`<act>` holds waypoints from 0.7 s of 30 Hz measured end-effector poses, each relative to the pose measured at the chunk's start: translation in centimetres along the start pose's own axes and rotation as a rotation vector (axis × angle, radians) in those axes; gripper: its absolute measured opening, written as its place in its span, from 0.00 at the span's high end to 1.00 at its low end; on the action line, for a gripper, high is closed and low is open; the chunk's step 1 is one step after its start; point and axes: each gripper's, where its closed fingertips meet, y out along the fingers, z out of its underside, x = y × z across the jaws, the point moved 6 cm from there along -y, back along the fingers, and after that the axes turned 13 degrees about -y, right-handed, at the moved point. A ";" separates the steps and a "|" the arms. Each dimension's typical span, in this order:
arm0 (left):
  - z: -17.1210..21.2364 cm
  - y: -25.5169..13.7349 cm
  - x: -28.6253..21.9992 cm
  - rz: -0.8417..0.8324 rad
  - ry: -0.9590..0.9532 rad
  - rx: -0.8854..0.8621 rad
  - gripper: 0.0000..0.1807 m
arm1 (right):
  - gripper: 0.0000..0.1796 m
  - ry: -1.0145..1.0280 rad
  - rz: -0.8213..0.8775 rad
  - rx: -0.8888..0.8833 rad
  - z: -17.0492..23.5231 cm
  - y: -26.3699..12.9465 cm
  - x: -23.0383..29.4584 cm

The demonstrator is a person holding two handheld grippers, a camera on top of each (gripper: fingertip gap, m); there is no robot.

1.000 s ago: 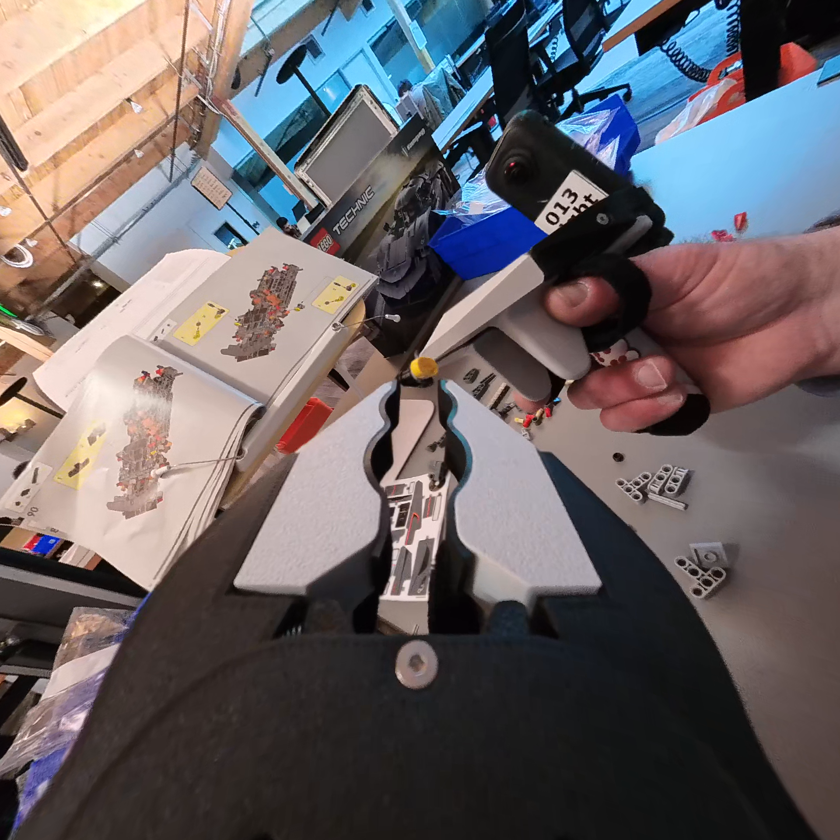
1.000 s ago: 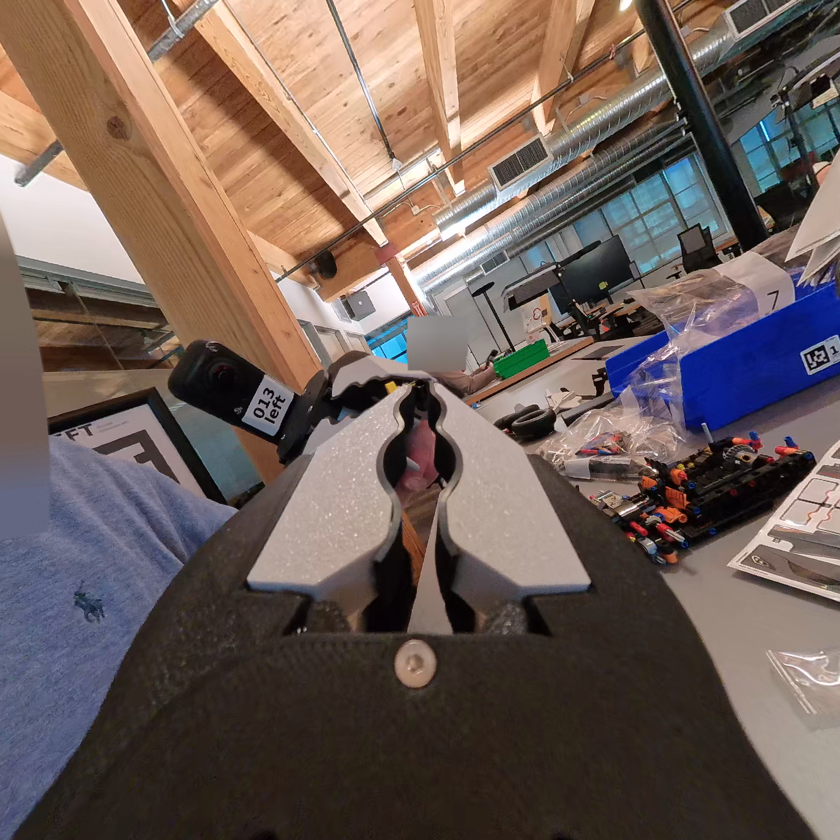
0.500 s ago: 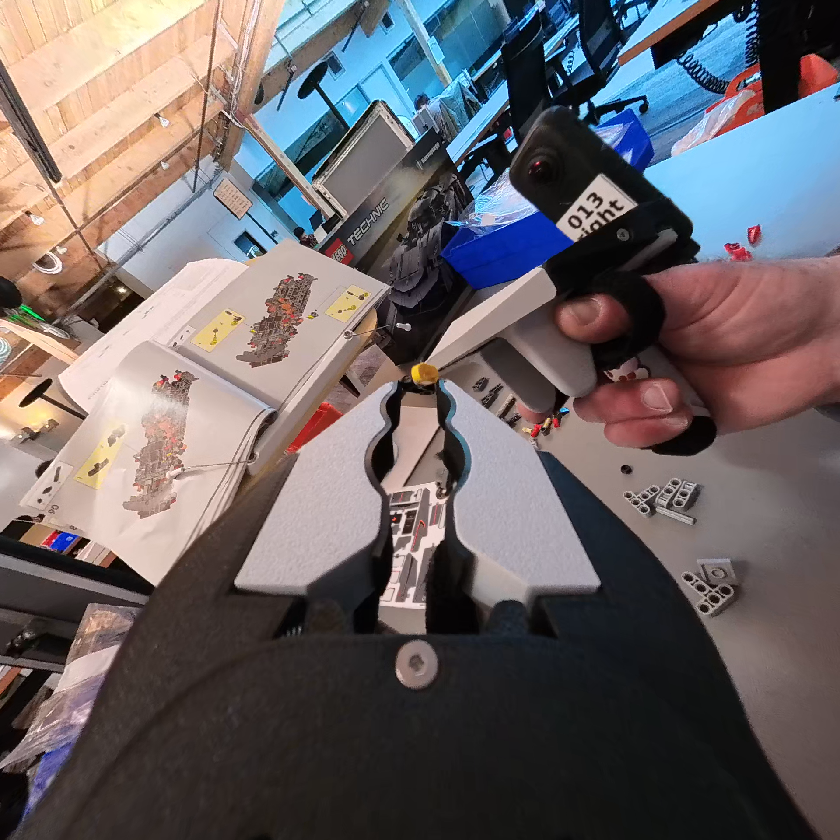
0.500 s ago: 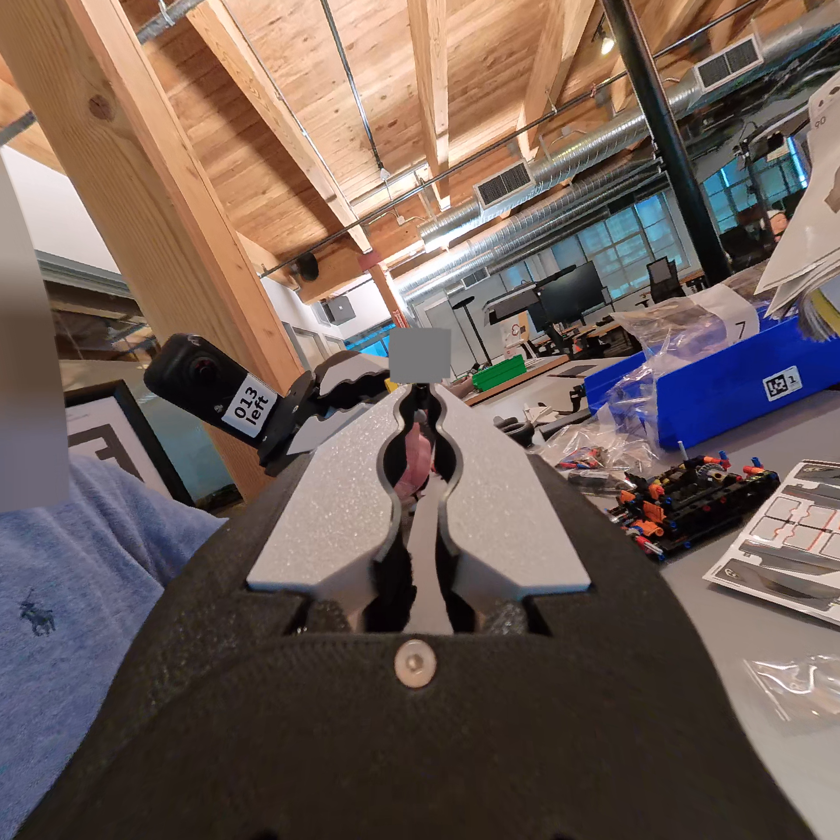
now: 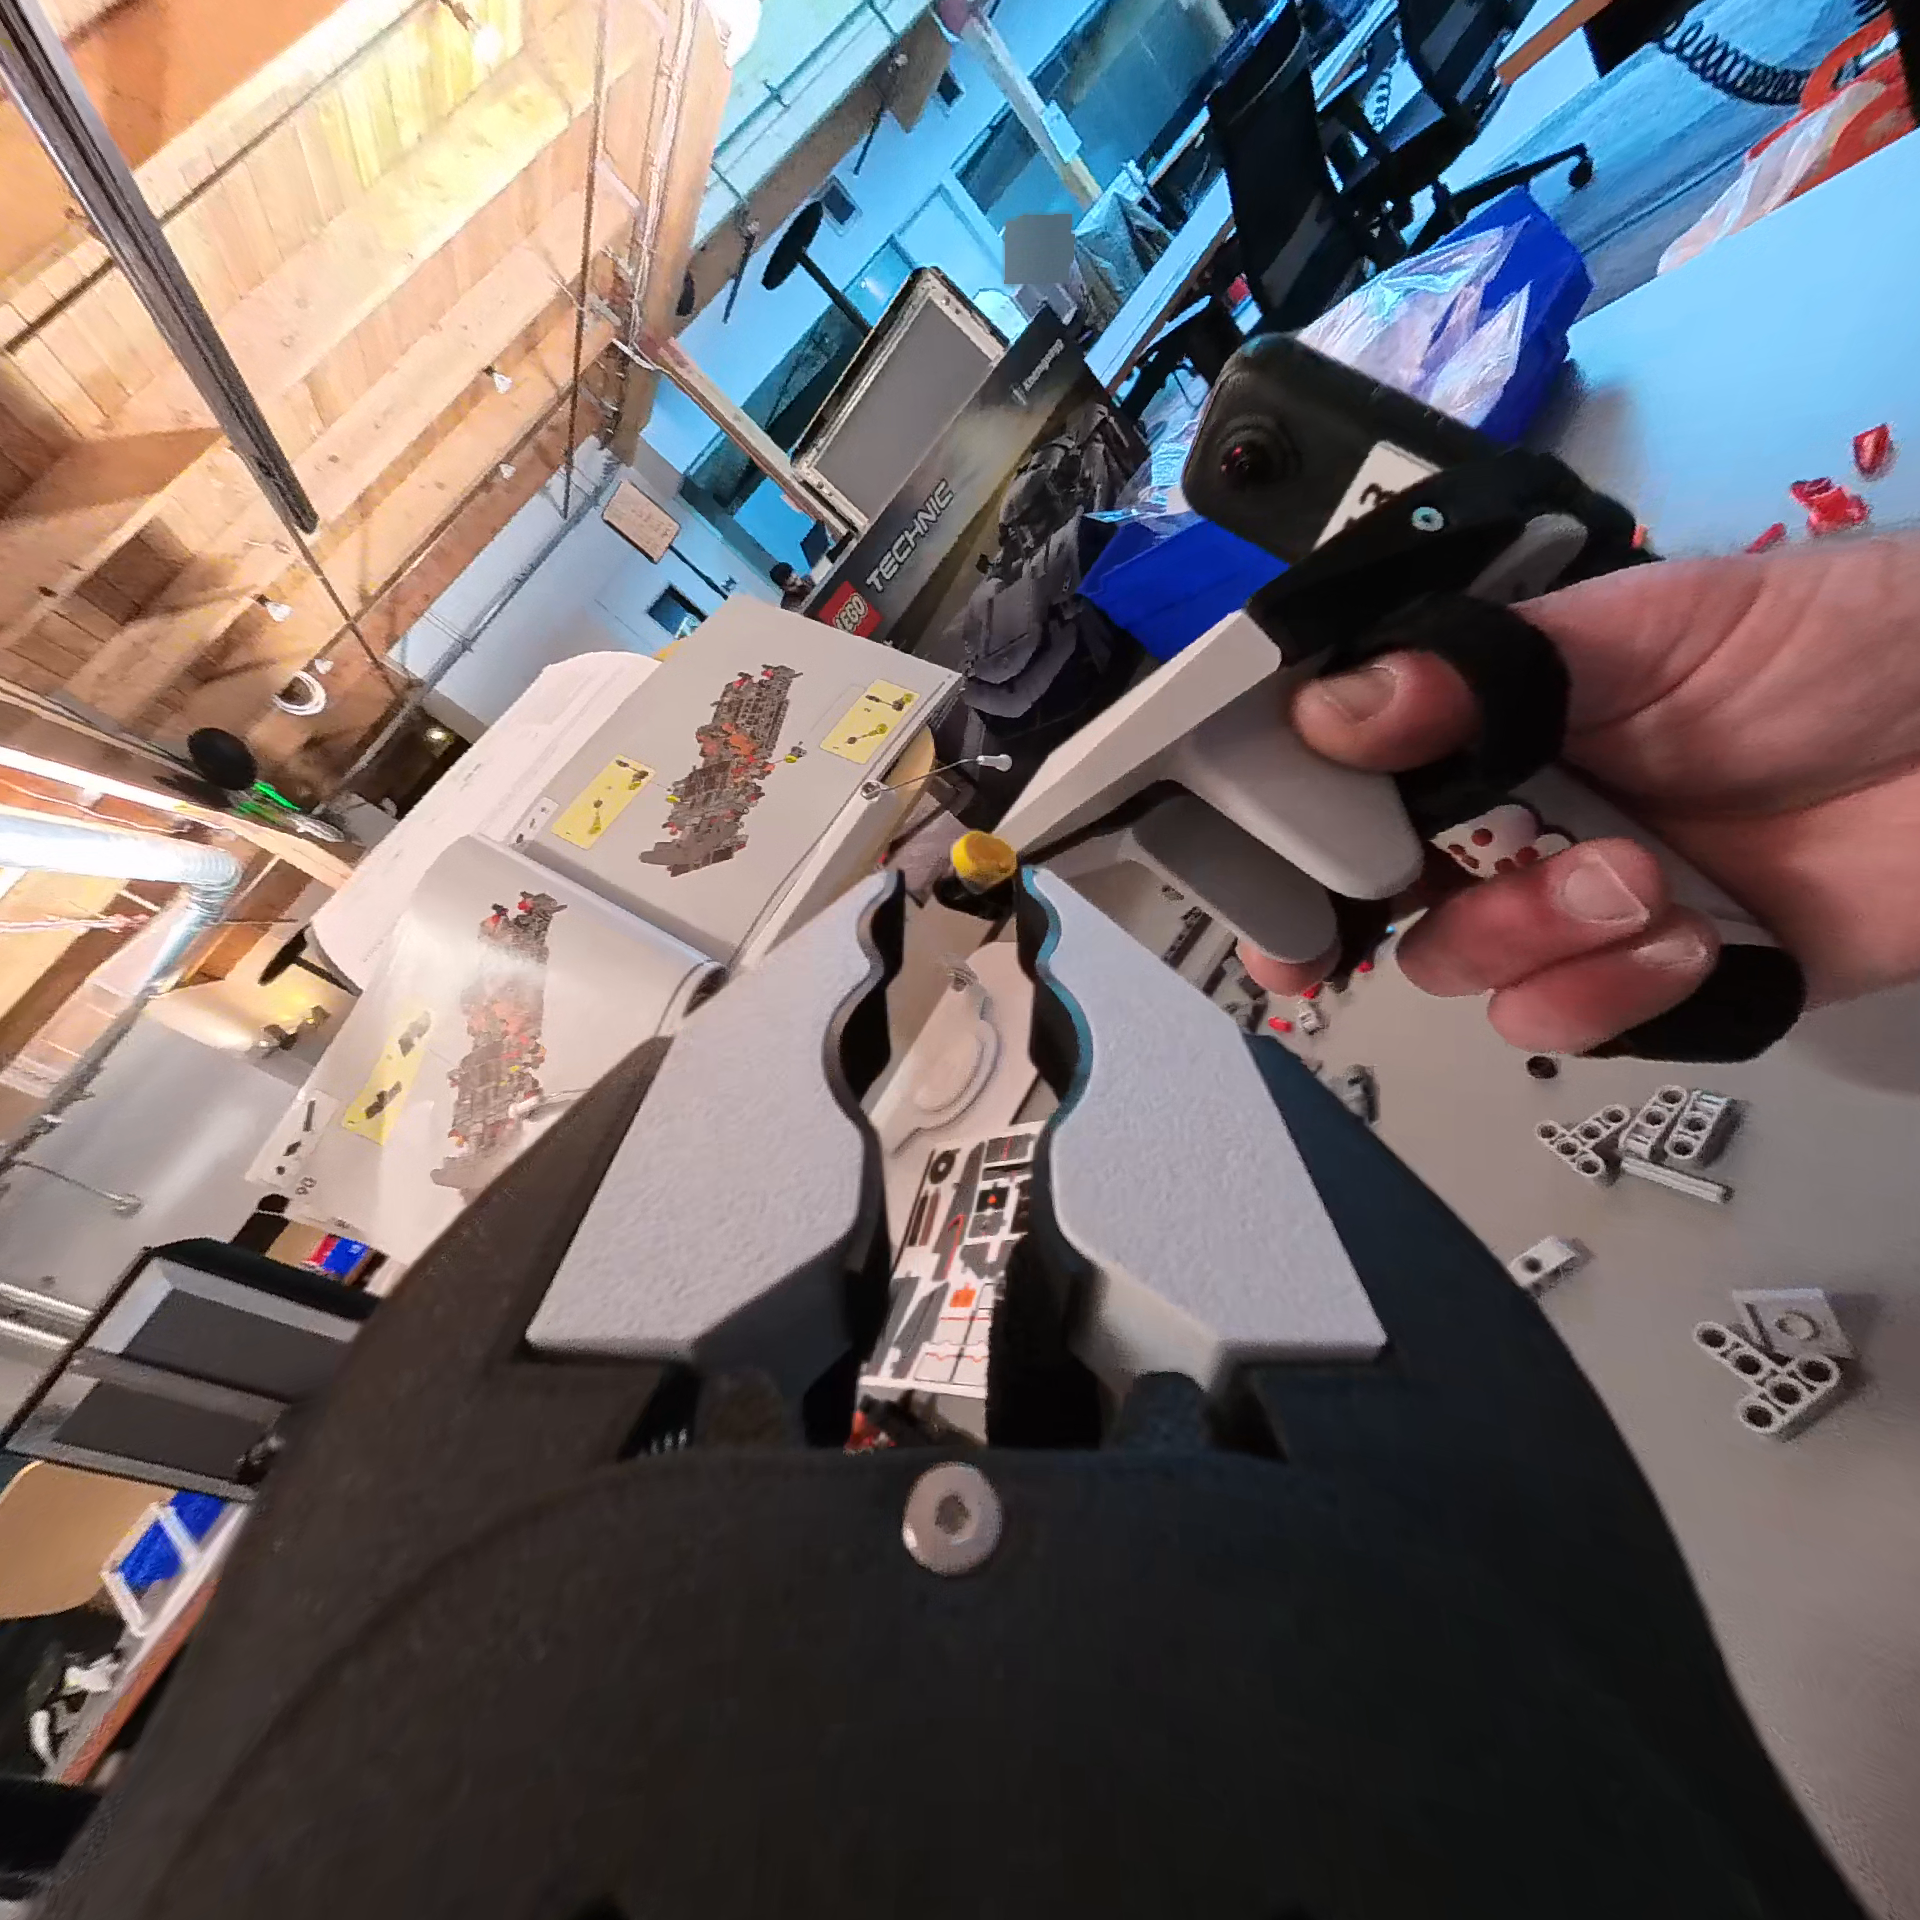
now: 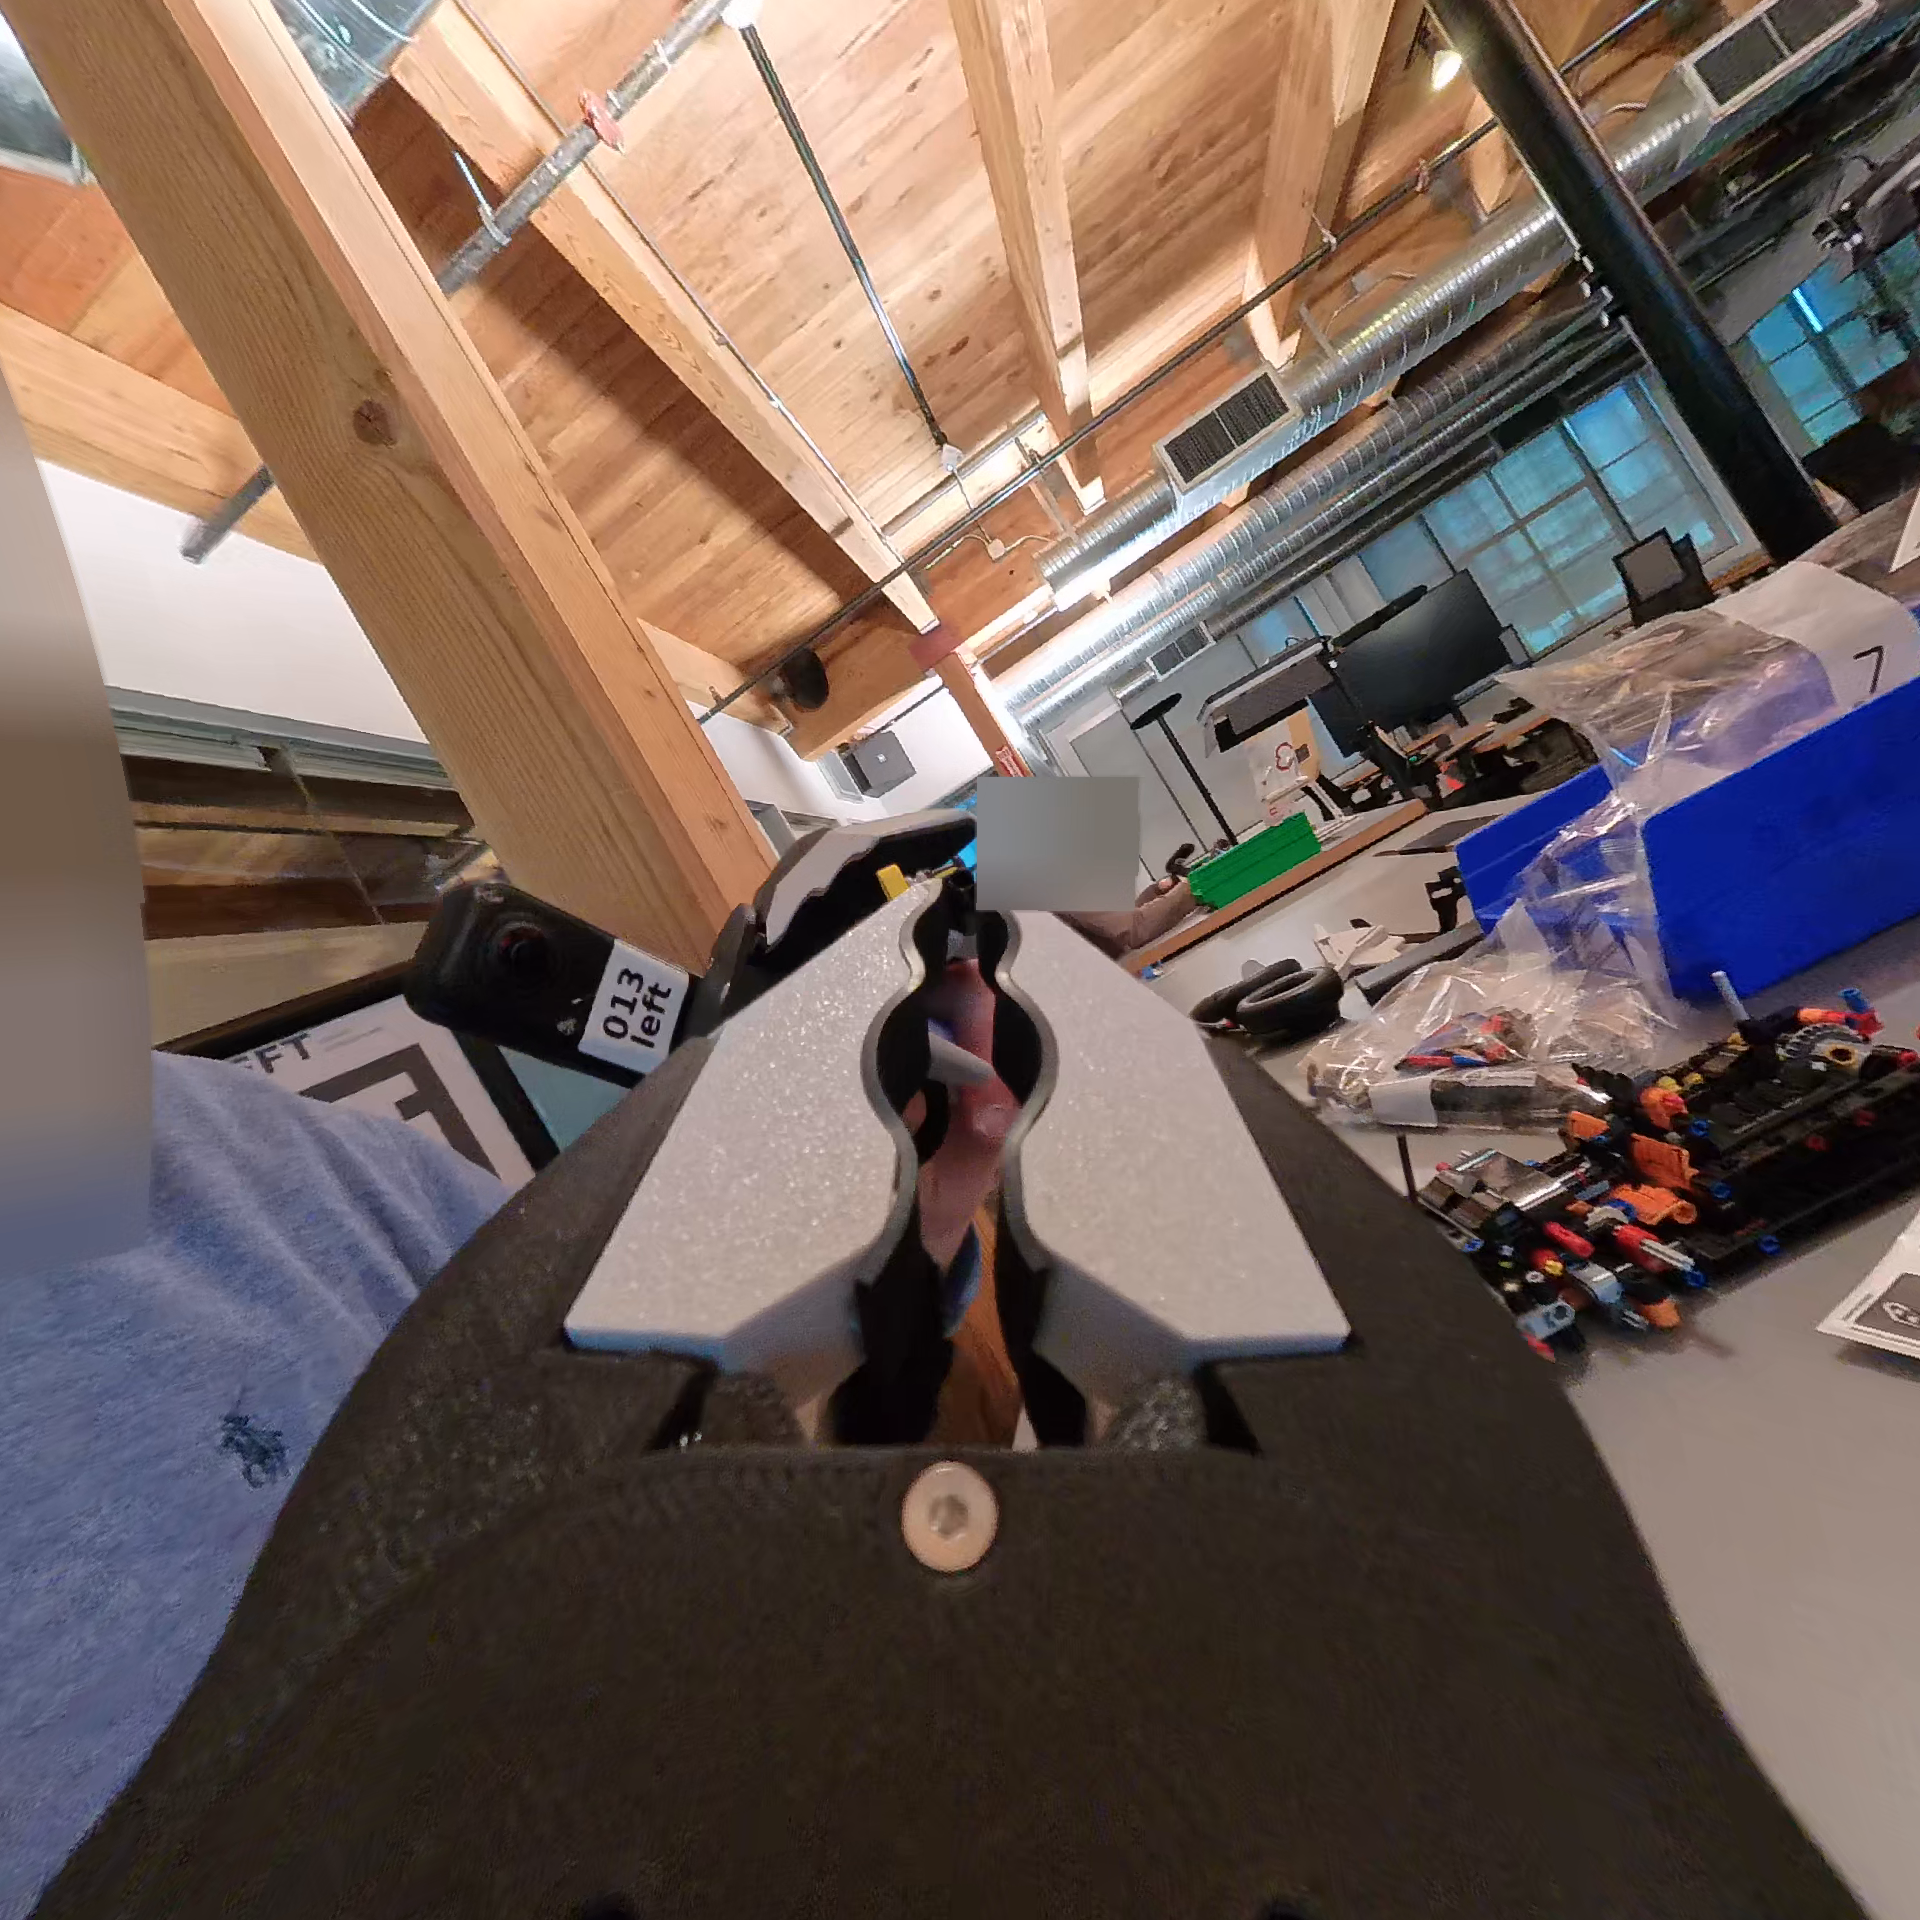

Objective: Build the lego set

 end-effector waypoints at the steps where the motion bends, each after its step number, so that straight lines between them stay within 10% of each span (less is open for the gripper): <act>1: 0.0 0.0 0.0 -0.006 0.009 0.001 0.89 | 1.00 0.008 -0.003 -0.003 0.0 0.0 0.0; 21: -0.3 -0.1 -0.2 0.036 0.077 0.035 0.93 | 1.00 0.012 -0.020 0.021 0.1 0.1 0.1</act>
